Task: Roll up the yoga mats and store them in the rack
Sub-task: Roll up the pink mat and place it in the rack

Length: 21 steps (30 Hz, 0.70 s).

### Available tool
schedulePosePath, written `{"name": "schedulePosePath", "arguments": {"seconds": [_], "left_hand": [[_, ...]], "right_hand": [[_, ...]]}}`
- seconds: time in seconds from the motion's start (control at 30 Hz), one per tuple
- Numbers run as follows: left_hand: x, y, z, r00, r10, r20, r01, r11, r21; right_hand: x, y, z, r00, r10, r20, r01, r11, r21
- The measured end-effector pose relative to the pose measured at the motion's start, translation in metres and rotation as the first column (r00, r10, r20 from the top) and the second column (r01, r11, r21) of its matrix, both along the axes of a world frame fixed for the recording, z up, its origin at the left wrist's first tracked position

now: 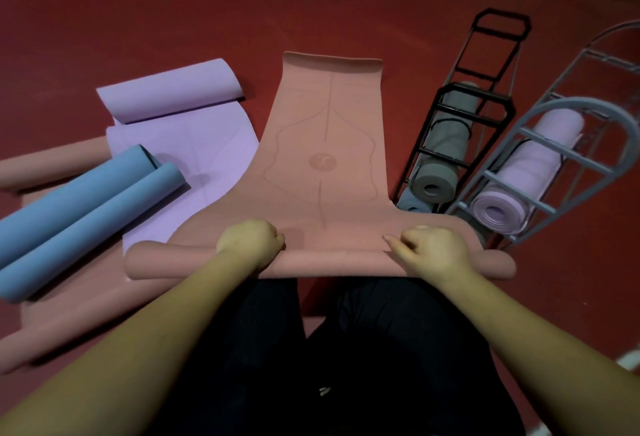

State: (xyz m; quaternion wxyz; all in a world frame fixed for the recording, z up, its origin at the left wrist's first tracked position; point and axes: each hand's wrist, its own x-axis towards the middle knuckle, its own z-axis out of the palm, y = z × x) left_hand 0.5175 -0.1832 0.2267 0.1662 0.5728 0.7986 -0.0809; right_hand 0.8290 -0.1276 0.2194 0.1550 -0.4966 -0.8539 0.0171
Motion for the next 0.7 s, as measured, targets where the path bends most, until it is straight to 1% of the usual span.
{"name": "schedulePosePath", "arguments": {"seconds": [0.1,0.2,0.3,0.4,0.53,0.63,0.7], "left_hand": [[-0.002,0.001,-0.003,0.999,-0.030,-0.036,0.031,0.999,0.031],[-0.005,0.001,-0.002,1.000,0.003,-0.001,-0.003,1.000,0.019],[-0.006,0.002,-0.001,1.000,0.010,0.015,-0.010,1.000,0.011],[-0.006,0.001,0.002,1.000,-0.006,0.000,0.006,0.999,0.039],[-0.002,-0.003,0.004,0.998,-0.038,-0.049,0.043,0.994,0.102],[0.000,-0.012,0.007,0.983,-0.089,-0.162,0.119,0.974,0.190],[0.000,-0.021,0.007,0.984,-0.087,-0.153,0.128,0.951,0.281]], "right_hand": [[0.006,-0.010,-0.003,1.000,0.015,-0.010,-0.014,0.996,0.090],[0.011,-0.019,-0.008,0.999,0.005,0.039,-0.011,0.989,0.148],[0.010,-0.028,-0.009,0.998,-0.027,0.061,0.018,0.989,0.148],[0.006,-0.035,-0.011,0.988,-0.051,0.148,0.027,0.987,0.157],[0.001,-0.014,-0.003,0.977,-0.040,0.208,0.039,0.999,0.010],[-0.002,-0.002,-0.002,0.981,-0.048,0.189,0.071,0.991,-0.113],[-0.003,0.002,0.000,0.986,-0.069,0.155,0.097,0.979,-0.179]]}}
